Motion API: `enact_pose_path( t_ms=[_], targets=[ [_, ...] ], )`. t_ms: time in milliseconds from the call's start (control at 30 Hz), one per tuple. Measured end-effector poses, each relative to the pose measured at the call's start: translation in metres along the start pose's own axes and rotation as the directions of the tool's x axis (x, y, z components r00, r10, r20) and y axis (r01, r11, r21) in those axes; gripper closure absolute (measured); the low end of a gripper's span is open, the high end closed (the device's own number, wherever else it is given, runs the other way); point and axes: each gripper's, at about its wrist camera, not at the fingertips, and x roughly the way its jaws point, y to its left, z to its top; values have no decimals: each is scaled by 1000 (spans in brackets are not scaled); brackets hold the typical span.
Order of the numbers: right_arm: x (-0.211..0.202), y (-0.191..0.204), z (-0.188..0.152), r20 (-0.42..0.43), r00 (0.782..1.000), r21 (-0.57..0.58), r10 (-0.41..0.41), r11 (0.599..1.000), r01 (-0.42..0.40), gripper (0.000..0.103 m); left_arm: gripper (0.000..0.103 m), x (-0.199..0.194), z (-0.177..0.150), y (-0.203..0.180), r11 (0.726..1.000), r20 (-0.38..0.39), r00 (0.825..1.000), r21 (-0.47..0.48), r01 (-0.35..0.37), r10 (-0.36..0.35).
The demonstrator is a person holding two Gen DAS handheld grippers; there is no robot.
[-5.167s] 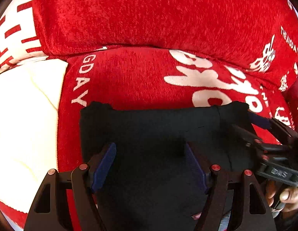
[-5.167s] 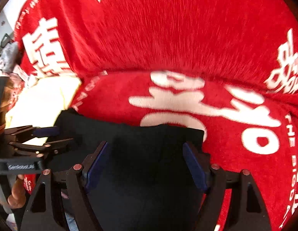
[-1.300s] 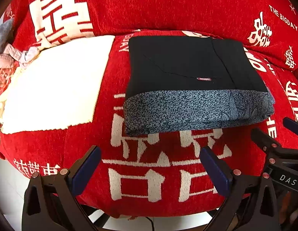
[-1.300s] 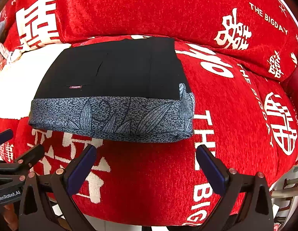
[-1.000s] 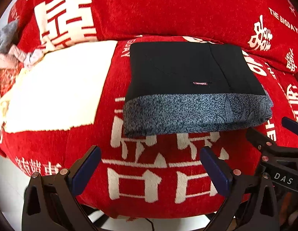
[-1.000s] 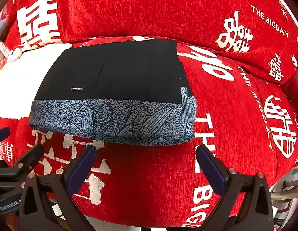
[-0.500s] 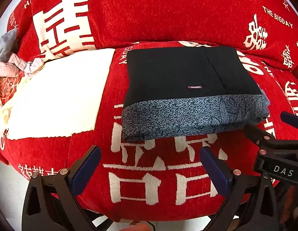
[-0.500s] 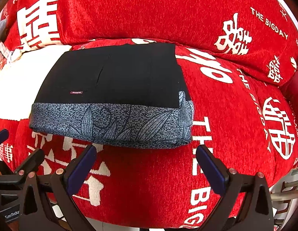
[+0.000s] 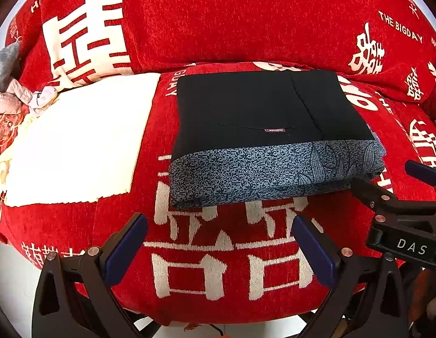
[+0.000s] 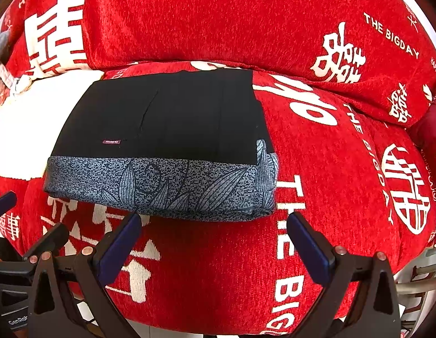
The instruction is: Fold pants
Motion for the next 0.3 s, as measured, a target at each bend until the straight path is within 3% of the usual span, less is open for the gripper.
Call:
enact_pose_path(
  t_ms=[300],
  targets=[
    [3,-4,-16,-2,1000,20,-5,1000,5,0,0,5,-14,8,1000,-16,1000,6,-2,3]
  ],
)
